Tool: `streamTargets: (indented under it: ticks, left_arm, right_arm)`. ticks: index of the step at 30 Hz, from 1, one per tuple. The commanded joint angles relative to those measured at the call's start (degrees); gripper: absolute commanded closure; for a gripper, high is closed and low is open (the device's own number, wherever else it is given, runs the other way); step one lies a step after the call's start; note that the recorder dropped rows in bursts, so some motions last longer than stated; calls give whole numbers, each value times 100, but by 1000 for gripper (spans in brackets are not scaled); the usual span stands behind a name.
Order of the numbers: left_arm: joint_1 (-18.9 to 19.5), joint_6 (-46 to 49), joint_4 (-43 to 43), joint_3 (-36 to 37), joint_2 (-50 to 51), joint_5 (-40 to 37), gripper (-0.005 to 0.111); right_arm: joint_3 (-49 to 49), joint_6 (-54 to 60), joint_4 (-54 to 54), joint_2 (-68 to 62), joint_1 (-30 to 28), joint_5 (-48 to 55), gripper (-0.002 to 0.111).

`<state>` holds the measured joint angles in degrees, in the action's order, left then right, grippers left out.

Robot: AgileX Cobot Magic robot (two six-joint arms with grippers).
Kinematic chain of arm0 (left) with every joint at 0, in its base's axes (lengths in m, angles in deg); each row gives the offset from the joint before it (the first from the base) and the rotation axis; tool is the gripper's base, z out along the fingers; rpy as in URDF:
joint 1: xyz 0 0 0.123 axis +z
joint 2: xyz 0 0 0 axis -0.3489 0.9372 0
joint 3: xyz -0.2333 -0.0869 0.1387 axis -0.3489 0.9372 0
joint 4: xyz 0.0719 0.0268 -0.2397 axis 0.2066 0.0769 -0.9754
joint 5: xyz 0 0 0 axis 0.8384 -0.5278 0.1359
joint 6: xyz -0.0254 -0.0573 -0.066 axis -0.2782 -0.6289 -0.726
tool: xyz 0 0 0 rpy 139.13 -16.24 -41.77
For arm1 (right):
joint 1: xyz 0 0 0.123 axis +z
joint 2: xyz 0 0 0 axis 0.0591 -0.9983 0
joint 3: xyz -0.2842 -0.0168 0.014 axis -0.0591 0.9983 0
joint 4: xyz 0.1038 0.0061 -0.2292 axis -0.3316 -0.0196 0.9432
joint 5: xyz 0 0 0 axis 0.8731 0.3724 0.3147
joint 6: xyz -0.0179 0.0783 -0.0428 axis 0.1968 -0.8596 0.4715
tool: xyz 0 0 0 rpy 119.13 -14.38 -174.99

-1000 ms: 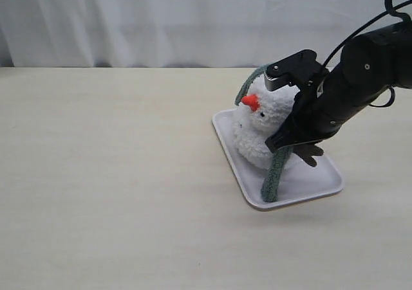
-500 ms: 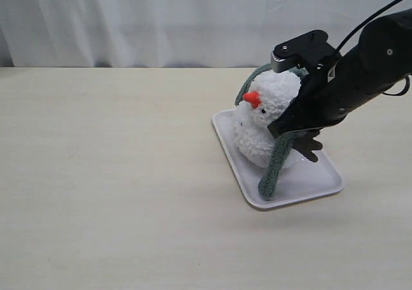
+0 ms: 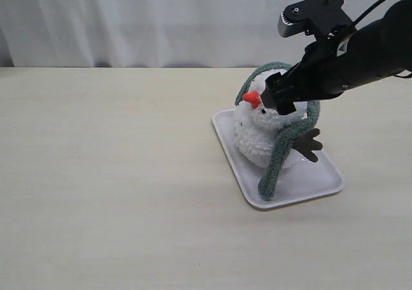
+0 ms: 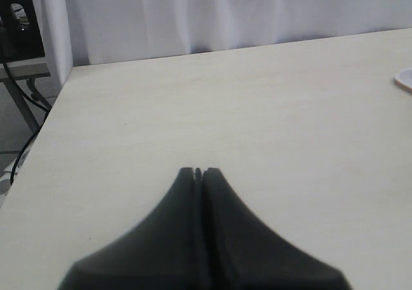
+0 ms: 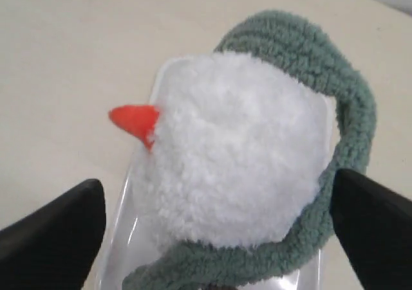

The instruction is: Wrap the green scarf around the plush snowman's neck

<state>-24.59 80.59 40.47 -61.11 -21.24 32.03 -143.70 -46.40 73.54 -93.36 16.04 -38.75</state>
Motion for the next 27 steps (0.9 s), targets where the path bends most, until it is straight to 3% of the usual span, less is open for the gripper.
streamTargets:
  ticks: [1, 23, 27]
  left_arm:
    - [7, -5, -4, 18, -10, 64, 107]
    - [7, -5, -4, 18, -10, 64, 107]
    - [7, -5, -4, 18, -10, 64, 107]
  right_arm:
    - [-11, -274, -25, -93, -13, -535, 19]
    - [-290, -416, -180, -991, -9, -574, 19]
    - [-290, -416, -180, -1084, -9, -530, 27]
